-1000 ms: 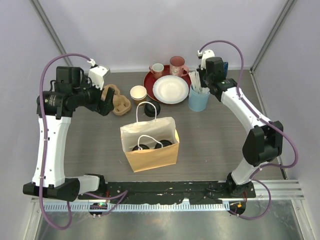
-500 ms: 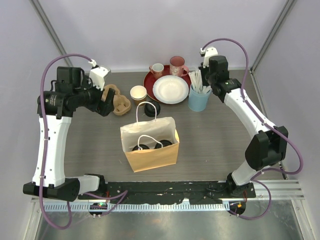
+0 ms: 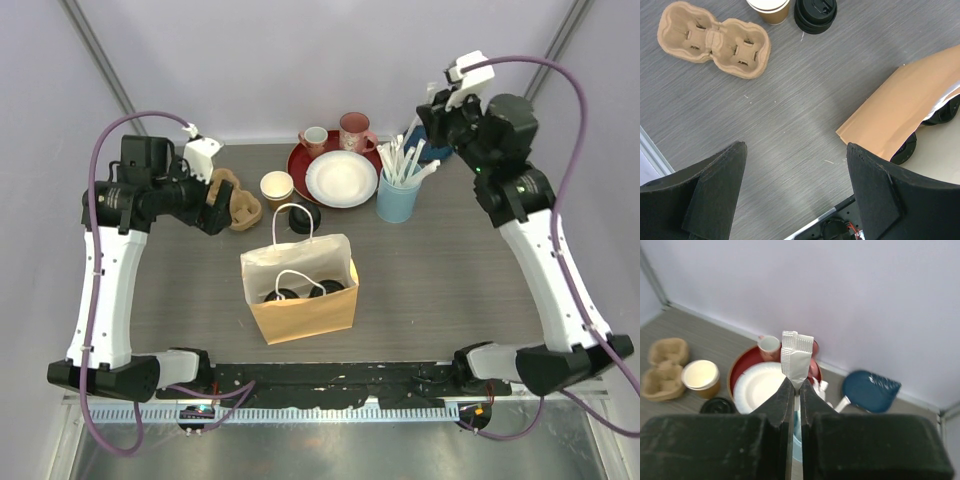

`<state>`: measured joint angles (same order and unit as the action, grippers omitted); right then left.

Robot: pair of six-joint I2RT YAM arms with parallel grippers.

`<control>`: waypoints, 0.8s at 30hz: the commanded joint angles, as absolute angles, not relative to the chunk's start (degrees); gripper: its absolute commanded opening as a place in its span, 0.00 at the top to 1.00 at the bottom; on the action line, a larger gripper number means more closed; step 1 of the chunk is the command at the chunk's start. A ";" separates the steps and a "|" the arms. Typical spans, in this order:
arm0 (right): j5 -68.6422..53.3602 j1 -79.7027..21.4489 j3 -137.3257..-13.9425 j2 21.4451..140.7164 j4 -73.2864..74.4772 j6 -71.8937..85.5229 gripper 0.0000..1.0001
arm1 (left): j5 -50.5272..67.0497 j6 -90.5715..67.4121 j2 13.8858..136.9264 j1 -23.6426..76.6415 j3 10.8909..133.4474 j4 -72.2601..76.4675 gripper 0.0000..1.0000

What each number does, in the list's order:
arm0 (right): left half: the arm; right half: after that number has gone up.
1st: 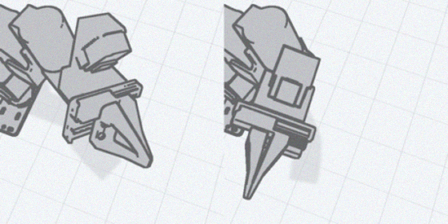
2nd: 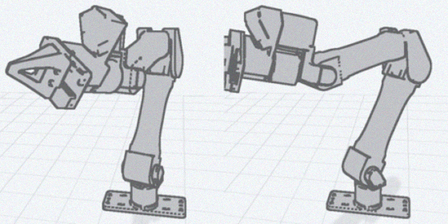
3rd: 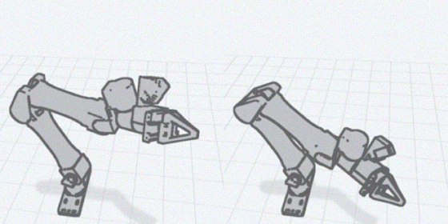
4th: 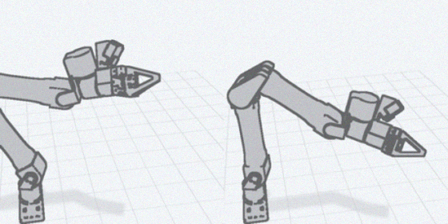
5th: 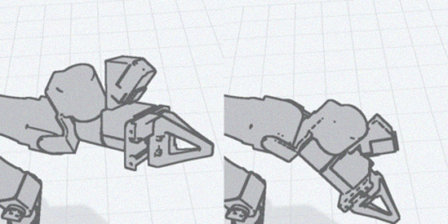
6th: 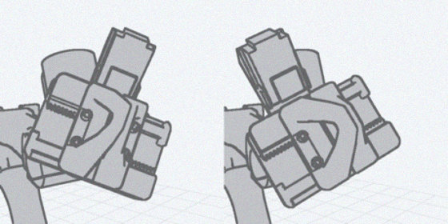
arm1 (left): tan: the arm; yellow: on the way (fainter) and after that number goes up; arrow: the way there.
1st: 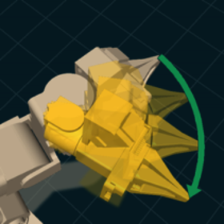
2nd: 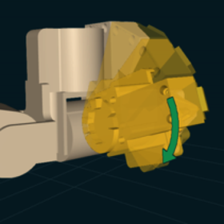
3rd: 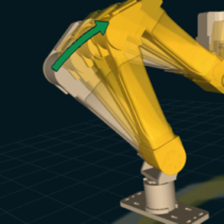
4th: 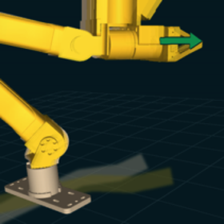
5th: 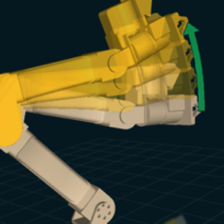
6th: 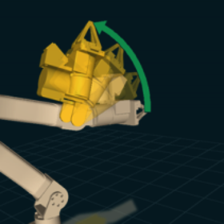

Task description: Pack the takeout coffee

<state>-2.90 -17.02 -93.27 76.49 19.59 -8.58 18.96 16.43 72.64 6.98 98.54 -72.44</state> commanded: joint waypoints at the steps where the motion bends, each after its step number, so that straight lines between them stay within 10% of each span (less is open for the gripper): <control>1: -21.47 -16.79 -95.54 70.06 17.85 -3.53 0.99 | 20.65 15.47 72.86 6.68 98.53 -69.61 0.16; 11: -50.88 -17.40 -89.93 63.91 12.67 18.00 0.99 | 20.65 16.00 71.98 6.68 97.56 -69.52 0.16; 16: -52.12 -22.22 -73.85 57.13 -6.14 26.19 0.99 | 20.92 15.73 72.16 6.68 97.21 -69.17 0.16; 24: -44.42 -38.13 -75.76 62.05 8.60 11.97 0.99 | 20.74 16.26 71.72 6.59 97.47 -69.87 0.16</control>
